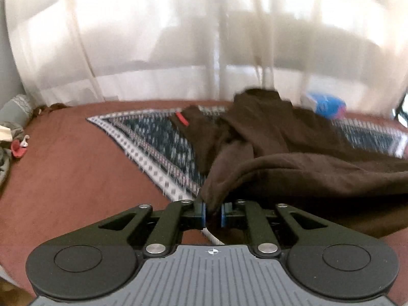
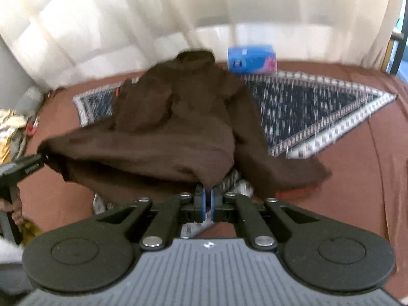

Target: Fold clothes

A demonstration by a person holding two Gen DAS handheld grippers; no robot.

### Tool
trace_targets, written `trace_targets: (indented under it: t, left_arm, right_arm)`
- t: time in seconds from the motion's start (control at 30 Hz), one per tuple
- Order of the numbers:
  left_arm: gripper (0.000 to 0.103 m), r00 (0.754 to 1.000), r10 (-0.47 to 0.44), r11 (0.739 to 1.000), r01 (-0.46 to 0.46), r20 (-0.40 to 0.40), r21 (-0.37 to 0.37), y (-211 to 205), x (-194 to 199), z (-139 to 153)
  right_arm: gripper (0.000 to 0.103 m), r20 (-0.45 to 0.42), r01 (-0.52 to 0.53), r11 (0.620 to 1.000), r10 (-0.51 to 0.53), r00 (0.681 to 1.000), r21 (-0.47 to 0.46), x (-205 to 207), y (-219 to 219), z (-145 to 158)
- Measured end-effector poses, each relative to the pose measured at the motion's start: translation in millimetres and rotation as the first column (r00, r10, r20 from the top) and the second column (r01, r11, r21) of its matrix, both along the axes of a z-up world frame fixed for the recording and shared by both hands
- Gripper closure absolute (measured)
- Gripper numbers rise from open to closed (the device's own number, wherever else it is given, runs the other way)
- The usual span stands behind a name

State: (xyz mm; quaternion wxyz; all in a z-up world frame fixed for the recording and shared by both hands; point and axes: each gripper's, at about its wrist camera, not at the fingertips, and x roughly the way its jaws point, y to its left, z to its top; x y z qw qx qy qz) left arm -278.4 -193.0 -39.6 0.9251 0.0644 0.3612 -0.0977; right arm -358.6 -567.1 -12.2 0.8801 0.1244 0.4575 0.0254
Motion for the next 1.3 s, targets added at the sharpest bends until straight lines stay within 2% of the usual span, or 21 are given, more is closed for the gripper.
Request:
trace_targets:
  t: [0.1, 0.23, 0.3, 0.37, 0.4, 0.43, 0.47, 0.5, 0.53, 0.6, 0.67, 0.73, 0.8, 0.87, 0.97, 1.07, 1.2, 1.3]
  left_arm:
    - [0.097, 0.996, -0.008, 0.999, 0.012, -0.084, 0.047, 3, -18, -19]
    - [0.098, 0.98, 0.037, 0.997, -0.023, -0.195, 0.077, 11, -29, -59]
    - [0.099, 0.967, 0.055, 0.995, -0.034, -0.248, 0.092, 16, -28, -81]
    - [0.097, 0.948, 0.051, 0.997, -0.032, -0.315, 0.066, 23, -27, -93]
    - [0.089, 0.943, 0.048, 0.998, -0.033, -0.33, 0.049, 28, -26, -94]
    - [0.07, 0.939, 0.046, 0.999, -0.034, -0.341, 0.04, 33, -26, -91]
    - [0.065, 0.935, 0.044, 0.999, -0.035, -0.351, 0.032, 38, -26, -88]
    - [0.06, 0.937, 0.039, 0.999, -0.031, -0.346, 0.03, 45, -27, -82]
    - [0.051, 0.938, 0.026, 0.999, -0.017, -0.346, 0.028, 50, -26, -76]
    - [0.047, 0.94, -0.004, 1.0, 0.013, -0.341, 0.025, 60, -26, -62]
    - [0.047, 0.945, -0.028, 0.999, 0.032, -0.327, 0.008, 65, -20, -44]
    - [0.047, 0.955, -0.051, 0.999, 0.053, -0.293, -0.004, 63, -14, -25]
    - [0.045, 0.965, -0.131, 0.991, 0.129, -0.228, -0.023, 47, 0, -8]
    - [0.043, 0.961, -0.217, 0.976, 0.21, -0.174, -0.057, 19, 16, 0]
    - [0.043, 0.941, -0.315, 0.944, 0.297, -0.122, -0.146, -33, 39, -2]
    - [0.043, 0.926, -0.364, 0.922, 0.341, -0.105, -0.186, -96, 54, -11]
    - [0.043, 0.909, -0.381, 0.912, 0.34, -0.171, -0.229, -186, 53, -37]
    - [0.043, 0.921, -0.313, 0.942, 0.27, -0.233, -0.201, -242, 50, -59]
  right_arm:
    - [0.099, -0.09, -0.028, 0.999, 0.03, 0.996, 0.014, -14, 6, -19]
    - [0.099, -0.23, -0.04, 0.997, 0.055, 0.972, 0.071, -26, 16, -69]
    - [0.099, -0.285, -0.053, 0.995, 0.074, 0.956, 0.082, -28, 22, -93]
    - [0.099, -0.336, -0.059, 0.994, 0.087, 0.938, 0.09, -27, 26, -117]
    - [0.098, -0.35, -0.062, 0.993, 0.093, 0.932, 0.097, -25, 26, -125]
    - [0.095, -0.364, -0.064, 0.993, 0.096, 0.926, 0.099, -27, 26, -131]
    - [0.094, -0.383, -0.065, 0.994, 0.096, 0.919, 0.091, -26, 25, -133]
    - [0.085, -0.395, -0.069, 0.995, 0.095, 0.914, 0.078, -26, 22, -133]
    - [0.081, -0.387, -0.064, 0.996, 0.083, 0.919, 0.06, -27, 17, -128]
    - [0.069, -0.374, -0.047, 0.998, 0.057, 0.926, 0.035, -30, 5, -118]
    - [0.067, -0.35, 0.002, 0.999, 0.01, 0.937, 0.033, -31, -10, -104]
    - [0.066, -0.287, 0.078, 0.997, -0.067, 0.956, 0.025, -27, -27, -87]
    - [0.058, -0.223, 0.166, 0.986, -0.157, 0.962, 0.023, -17, -38, -77]
    - [0.05, -0.159, 0.252, 0.967, -0.245, 0.957, 0.026, -6, -49, -68]
    - [0.048, -0.098, 0.345, 0.938, -0.34, 0.935, 0.035, 14, -66, -73]
    - [0.048, -0.075, 0.415, 0.91, -0.412, 0.908, 0.024, 30, -96, -85]
    - [0.048, -0.084, 0.457, 0.888, -0.452, 0.888, 0.051, 46, -141, -108]
    - [0.046, -0.105, 0.428, 0.895, -0.417, 0.903, 0.125, 50, -164, -122]
